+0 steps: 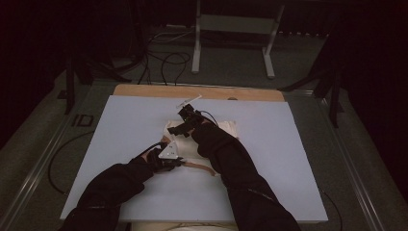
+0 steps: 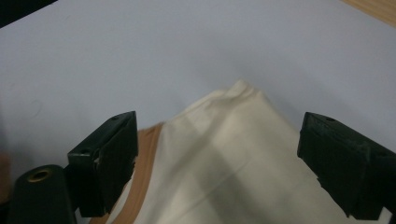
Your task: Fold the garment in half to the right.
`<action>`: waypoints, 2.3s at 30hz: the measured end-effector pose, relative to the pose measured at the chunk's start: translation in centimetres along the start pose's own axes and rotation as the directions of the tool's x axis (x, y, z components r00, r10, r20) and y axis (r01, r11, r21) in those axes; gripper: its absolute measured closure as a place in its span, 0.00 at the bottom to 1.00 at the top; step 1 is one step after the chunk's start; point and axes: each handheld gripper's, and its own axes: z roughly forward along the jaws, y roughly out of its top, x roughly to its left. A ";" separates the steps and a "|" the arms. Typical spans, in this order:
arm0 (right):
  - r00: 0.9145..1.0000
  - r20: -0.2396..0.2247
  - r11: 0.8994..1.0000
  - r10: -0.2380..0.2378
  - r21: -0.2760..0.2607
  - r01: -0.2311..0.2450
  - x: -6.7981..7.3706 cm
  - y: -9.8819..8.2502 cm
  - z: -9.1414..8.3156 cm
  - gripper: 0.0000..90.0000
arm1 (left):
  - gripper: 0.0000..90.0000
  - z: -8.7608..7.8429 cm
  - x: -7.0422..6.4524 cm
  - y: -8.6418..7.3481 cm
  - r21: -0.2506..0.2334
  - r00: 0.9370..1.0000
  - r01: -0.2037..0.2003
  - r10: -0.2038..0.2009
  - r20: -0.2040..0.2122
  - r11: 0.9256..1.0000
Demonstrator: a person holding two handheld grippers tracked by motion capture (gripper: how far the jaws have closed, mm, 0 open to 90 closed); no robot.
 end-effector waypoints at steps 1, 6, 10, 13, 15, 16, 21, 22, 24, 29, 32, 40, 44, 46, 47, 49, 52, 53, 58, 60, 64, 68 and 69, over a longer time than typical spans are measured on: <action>1.000 0.010 1.000 0.005 0.001 -0.005 0.0 0.2 0.2 0.14 | 0.96 0.0 0.0 0.0 0.000 1.000 -0.001 0.001 -0.001 1.000; 0.999 0.030 1.000 0.013 0.010 -0.013 -0.2 0.9 1.4 0.16 | 0.96 0.0 0.0 0.0 0.002 1.000 -0.008 0.008 -0.003 1.000; 0.998 0.067 1.000 0.018 -0.006 -0.018 -0.2 1.3 2.0 0.27 | 0.96 0.0 -0.1 0.0 0.005 1.000 -0.010 0.010 -0.004 1.000; 0.996 0.089 1.000 0.030 -0.012 -0.029 -0.2 1.6 2.4 0.34 | 0.96 0.0 -0.1 0.0 0.007 1.000 -0.014 0.014 -0.008 1.000; 0.994 0.103 0.999 0.037 0.000 -0.037 -0.1 1.8 2.8 0.37 | 0.96 0.0 -0.1 0.0 0.006 1.000 -0.015 0.015 -0.009 1.000; 0.994 0.103 0.999 0.041 0.005 -0.041 -0.1 1.9 3.0 0.39 | 0.96 0.0 -0.1 0.0 0.006 1.000 -0.013 0.013 -0.009 1.000; 0.991 0.112 0.996 0.076 0.035 -0.081 0.0 1.8 4.0 0.45 | 0.96 0.0 -0.1 0.0 0.004 1.000 -0.011 0.011 -0.011 1.000; 0.992 0.108 0.996 0.070 0.038 -0.075 0.0 1.7 4.2 0.46 | 0.96 0.0 -0.2 0.0 0.002 1.000 -0.008 0.008 -0.011 1.000; 0.992 0.103 0.996 0.071 0.046 -0.076 0.1 1.7 4.5 0.47 | 0.96 0.0 -0.2 0.0 0.002 1.000 -0.008 0.008 -0.010 1.000; 0.993 0.098 0.995 0.065 0.069 -0.072 0.4 1.4 5.3 0.52 | 0.96 0.0 -0.2 0.0 0.005 1.000 -0.011 0.011 -0.011 1.000; 0.994 0.097 0.995 0.045 0.089 -0.054 0.5 1.3 5.7 0.56 | 0.96 0.0 -0.1 0.0 0.006 1.000 -0.011 0.011 -0.009 1.000; 0.987 0.157 0.994 -0.032 0.112 0.014 0.9 1.3 5.8 0.77 | 0.96 0.0 -0.2 0.2 0.017 1.000 -0.008 0.008 -0.010 1.000; 0.981 0.179 0.990 -0.069 0.130 0.046 1.0 1.4 5.8 0.96 | 0.96 0.0 -0.2 0.2 0.017 1.000 -0.008 0.008 -0.014 1.000; 0.983 0.175 0.991 -0.057 0.130 0.034 0.9 1.5 5.7 0.99 | 0.96 0.0 -0.2 0.2 0.017 1.000 -0.006 0.006 -0.012 1.000; 0.983 0.176 0.991 -0.058 0.131 0.035 0.9 1.5 5.7 0.99 | 0.96 0.0 -0.2 0.2 0.016 1.000 -0.006 0.006 -0.012 1.000; 0.982 0.177 0.991 -0.068 0.127 0.046 1.0 1.5 5.6 0.99 | 0.96 0.0 -0.2 0.2 0.015 1.000 -0.002 0.003 -0.012 1.000; 0.984 0.169 0.993 -0.060 0.114 0.041 0.9 1.4 5.3 1.00 | 0.96 -0.1 -0.1 0.1 0.014 1.000 -0.003 0.004 -0.008 1.000; 0.986 0.159 0.994 -0.053 0.108 0.036 0.8 1.4 5.1 1.00 | 0.97 -0.1 -0.1 0.1 0.013 1.000 0.003 -0.003 -0.007 1.000; 0.985 0.162 0.996 -0.050 0.081 0.038 0.6 1.4 4.2 1.00 | 0.97 -0.4 -0.1 0.3 0.013 1.000 -0.006 0.006 0.001 1.000; 0.986 0.157 0.996 -0.055 0.078 0.043 0.6 1.4 3.9 1.00 | 0.97 -0.5 -0.1 0.5 0.012 1.000 -0.006 0.006 0.002 1.000; 0.986 0.157 0.997 -0.050 0.060 0.041 0.5 1.4 3.2 1.00 | 0.97 -0.7 -0.1 0.7 0.017 1.000 -0.020 0.020 0.004 1.000; 0.987 0.158 0.998 -0.042 0.046 0.035 0.4 1.4 2.7 1.00 | 0.97 -0.8 -0.1 1.0 0.018 1.000 -0.026 0.026 0.008 1.000; 0.987 0.154 0.999 -0.036 0.043 0.030 0.4 1.4 2.5 1.00 | 0.97 -0.9 -0.1 1.0 0.020 1.000 -0.028 0.028 0.008 0.999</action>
